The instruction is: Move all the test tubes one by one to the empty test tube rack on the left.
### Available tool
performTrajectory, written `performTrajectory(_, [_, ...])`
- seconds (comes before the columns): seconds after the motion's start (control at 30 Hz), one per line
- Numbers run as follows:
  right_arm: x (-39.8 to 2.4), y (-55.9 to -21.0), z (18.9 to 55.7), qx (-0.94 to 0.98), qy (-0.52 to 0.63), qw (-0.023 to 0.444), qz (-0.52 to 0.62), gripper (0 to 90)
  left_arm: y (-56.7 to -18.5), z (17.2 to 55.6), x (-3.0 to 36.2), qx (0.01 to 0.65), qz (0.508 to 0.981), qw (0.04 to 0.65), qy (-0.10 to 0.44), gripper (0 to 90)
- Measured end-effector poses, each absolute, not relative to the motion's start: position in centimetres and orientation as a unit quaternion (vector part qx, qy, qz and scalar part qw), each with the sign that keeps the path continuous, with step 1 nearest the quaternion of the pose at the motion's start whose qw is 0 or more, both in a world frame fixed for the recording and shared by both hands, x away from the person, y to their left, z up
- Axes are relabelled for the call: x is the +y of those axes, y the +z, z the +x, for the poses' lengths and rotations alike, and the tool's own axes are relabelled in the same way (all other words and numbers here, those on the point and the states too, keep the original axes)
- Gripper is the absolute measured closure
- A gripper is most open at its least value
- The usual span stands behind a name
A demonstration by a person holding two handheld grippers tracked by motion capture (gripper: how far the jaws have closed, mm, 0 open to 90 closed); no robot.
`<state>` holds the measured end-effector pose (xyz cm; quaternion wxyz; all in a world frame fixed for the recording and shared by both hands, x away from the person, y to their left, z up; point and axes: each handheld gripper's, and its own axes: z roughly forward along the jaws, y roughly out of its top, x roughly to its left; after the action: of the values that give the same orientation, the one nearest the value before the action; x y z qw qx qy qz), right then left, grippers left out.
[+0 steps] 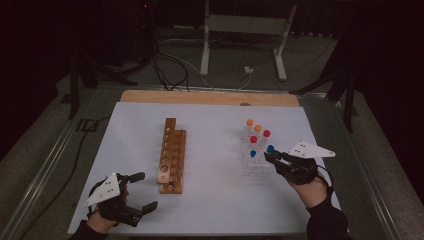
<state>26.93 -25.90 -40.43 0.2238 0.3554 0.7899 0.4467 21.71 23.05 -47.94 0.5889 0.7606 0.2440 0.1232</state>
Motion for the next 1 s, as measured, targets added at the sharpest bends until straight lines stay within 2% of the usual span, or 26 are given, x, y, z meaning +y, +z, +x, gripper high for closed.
performTrajectory(0.33, [-23.4, -41.4, 26.4, 0.812, 0.448, 0.184, 0.326, 77.3, -46.5, 21.9, 22.2, 0.234, 0.751, 0.603, 0.13, 0.5])
performTrajectory(0.5, [-21.7, -42.0, 26.1, 0.825, 0.444, 0.171, 0.305, 77.3, -45.2, 22.6, 21.1, 0.243, 0.767, 0.586, 0.097, 0.6])
performTrajectory(1.0, [-18.0, -42.7, 25.5, 0.846, 0.447, 0.14, 0.257, 77.3, -42.9, 25.1, 16.0, 0.224, 0.778, 0.586, 0.049, 0.7])
